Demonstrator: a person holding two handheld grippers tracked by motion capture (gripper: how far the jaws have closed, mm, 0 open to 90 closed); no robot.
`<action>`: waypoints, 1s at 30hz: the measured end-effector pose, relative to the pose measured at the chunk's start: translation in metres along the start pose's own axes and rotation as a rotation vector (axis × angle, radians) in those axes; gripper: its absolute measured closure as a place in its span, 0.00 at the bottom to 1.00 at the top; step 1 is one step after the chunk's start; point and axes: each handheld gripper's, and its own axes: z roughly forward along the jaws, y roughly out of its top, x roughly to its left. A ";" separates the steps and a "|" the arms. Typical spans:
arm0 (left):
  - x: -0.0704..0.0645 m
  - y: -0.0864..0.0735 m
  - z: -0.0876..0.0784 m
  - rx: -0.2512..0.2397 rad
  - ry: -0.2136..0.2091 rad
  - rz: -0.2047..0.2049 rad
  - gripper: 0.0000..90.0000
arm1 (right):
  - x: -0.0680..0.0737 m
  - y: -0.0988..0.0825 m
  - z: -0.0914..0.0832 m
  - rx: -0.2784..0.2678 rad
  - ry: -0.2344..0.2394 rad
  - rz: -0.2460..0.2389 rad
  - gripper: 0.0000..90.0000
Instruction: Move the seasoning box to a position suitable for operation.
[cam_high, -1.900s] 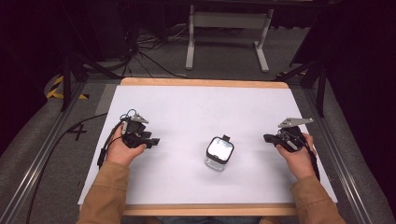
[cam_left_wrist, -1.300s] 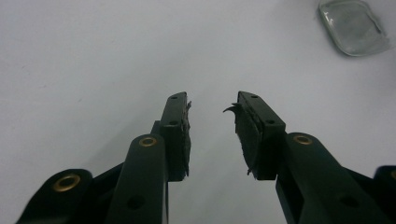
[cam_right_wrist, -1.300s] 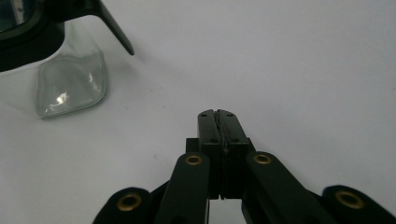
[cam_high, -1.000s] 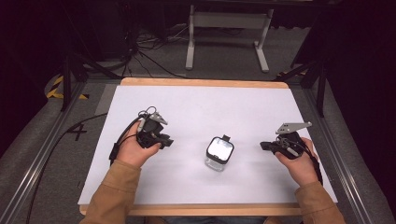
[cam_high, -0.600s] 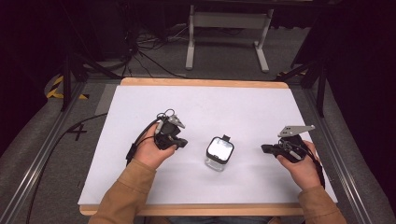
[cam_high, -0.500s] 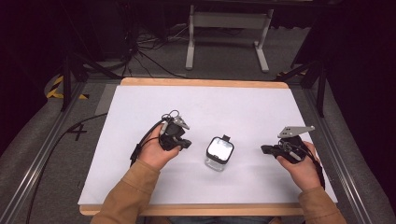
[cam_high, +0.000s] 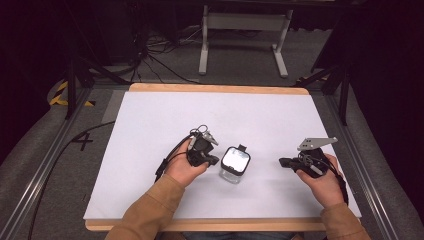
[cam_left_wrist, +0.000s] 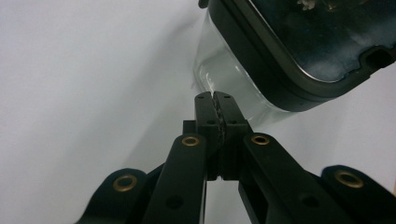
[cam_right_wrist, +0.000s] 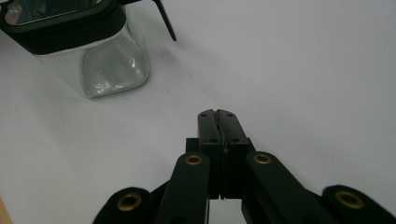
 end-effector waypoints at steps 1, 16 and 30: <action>-0.001 0.000 0.001 0.007 -0.003 0.004 1.00 | 0.000 0.000 0.000 -0.001 0.000 -0.001 1.00; -0.009 0.000 0.006 0.024 -0.028 0.031 1.00 | -0.001 0.001 0.000 -0.004 0.005 0.000 1.00; -0.028 0.001 0.010 0.071 -0.069 0.075 1.00 | -0.002 0.003 0.001 -0.008 0.015 -0.002 1.00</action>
